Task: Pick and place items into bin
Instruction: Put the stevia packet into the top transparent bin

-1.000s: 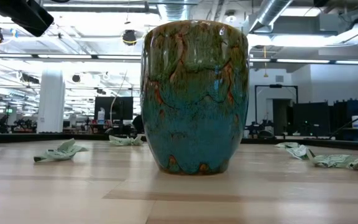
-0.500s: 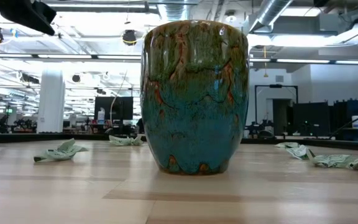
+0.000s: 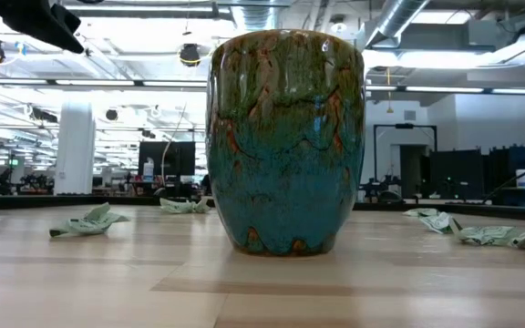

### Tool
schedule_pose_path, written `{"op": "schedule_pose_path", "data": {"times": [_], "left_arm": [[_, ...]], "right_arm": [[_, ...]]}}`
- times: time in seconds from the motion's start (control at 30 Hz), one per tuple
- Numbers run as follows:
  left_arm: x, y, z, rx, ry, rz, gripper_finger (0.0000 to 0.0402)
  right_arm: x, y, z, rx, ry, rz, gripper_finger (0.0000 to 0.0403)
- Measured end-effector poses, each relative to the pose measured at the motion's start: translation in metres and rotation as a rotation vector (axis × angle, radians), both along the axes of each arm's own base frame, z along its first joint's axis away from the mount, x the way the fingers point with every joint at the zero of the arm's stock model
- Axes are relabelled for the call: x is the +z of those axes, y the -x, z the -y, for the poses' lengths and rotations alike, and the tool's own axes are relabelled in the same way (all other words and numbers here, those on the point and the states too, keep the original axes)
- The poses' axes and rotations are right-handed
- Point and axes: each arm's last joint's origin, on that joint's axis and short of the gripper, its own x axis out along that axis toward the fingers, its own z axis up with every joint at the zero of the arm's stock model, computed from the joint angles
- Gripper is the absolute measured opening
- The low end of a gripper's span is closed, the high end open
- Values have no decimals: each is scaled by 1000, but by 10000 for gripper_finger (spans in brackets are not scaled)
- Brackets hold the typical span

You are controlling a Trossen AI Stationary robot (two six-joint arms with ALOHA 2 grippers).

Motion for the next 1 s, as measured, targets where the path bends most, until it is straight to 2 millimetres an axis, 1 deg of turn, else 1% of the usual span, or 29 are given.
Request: {"op": "schedule_pose_path", "data": {"times": [0.07,0.1,0.2,0.3,0.37,0.43,0.57,0.7,0.83,0.93,1.0], "left_arm": [[0,-2,0,-2,2,21,0],[-2,-6,1,3,55,53,0],[-1,-20,4,-8,319,211,0],[8,-40,7,-58,468,422,0],[12,-50,8,-103,548,481,0],[16,-57,10,-177,565,507,0],[13,-65,14,-306,573,452,0],[7,-73,14,-296,598,390,0],[1,-79,13,-230,607,349,0],[-3,-83,13,-219,606,310,0],[-6,-84,13,-221,589,290,0]], "right_arm": [[3,-3,0,4,-4,28,0],[4,-5,0,10,-4,36,0],[7,-14,-2,51,25,58,0],[10,-24,-4,88,64,31,0],[12,-31,-4,79,68,0,2],[12,-36,-2,46,58,-66,9],[5,-44,1,-10,-10,-271,35],[-11,-50,6,-85,-126,-493,62],[-37,-53,9,-160,-364,-753,70],[-60,-49,8,-242,-533,-1009,71],[-72,-48,5,-302,-610,-1162,71]]}}
